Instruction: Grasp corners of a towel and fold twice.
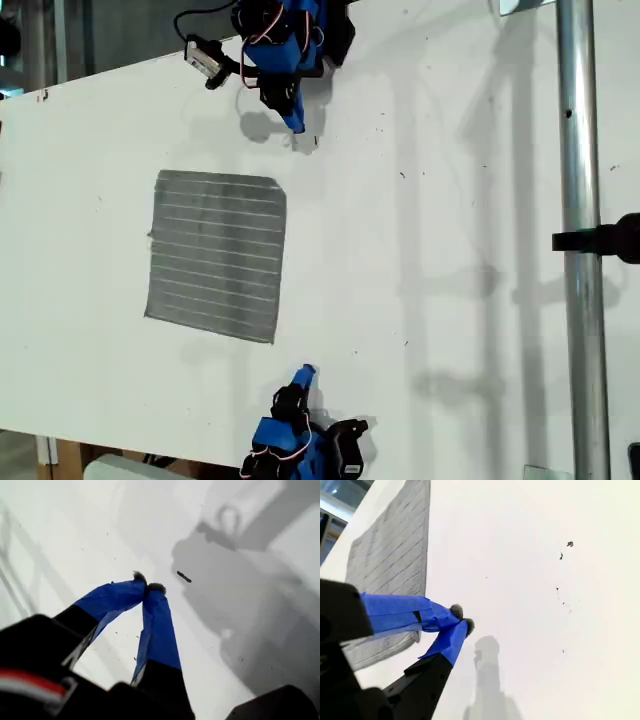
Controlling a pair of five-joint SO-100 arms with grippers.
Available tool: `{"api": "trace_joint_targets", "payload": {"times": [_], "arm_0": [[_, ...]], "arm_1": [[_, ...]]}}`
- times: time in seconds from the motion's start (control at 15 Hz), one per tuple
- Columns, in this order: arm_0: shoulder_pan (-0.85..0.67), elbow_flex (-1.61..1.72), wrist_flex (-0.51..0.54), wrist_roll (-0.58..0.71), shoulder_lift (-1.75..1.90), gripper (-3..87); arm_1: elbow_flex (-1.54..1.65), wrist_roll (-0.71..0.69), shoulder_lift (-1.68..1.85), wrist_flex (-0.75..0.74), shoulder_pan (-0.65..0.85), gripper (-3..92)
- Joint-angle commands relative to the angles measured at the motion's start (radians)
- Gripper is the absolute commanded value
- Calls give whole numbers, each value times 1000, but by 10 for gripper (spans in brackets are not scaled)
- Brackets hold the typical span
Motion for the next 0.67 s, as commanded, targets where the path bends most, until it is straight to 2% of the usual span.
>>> {"api": "trace_joint_targets", "payload": {"times": [0.0, 0.27, 0.4, 0.6], "arm_0": [[-14, 6, 5, 0, 0, -26], [-17, 6, 5, -5, 0, -26], [-17, 6, 5, 0, 0, -26], [-17, 6, 5, 0, 0, -26]], "arm_1": [[-12, -12, -5, -5, -8, -2], [-15, -14, -5, -8, -14, -2], [-51, -32, -5, -58, -28, -3], [-290, -179, -219, -121, 20, -3]]}}
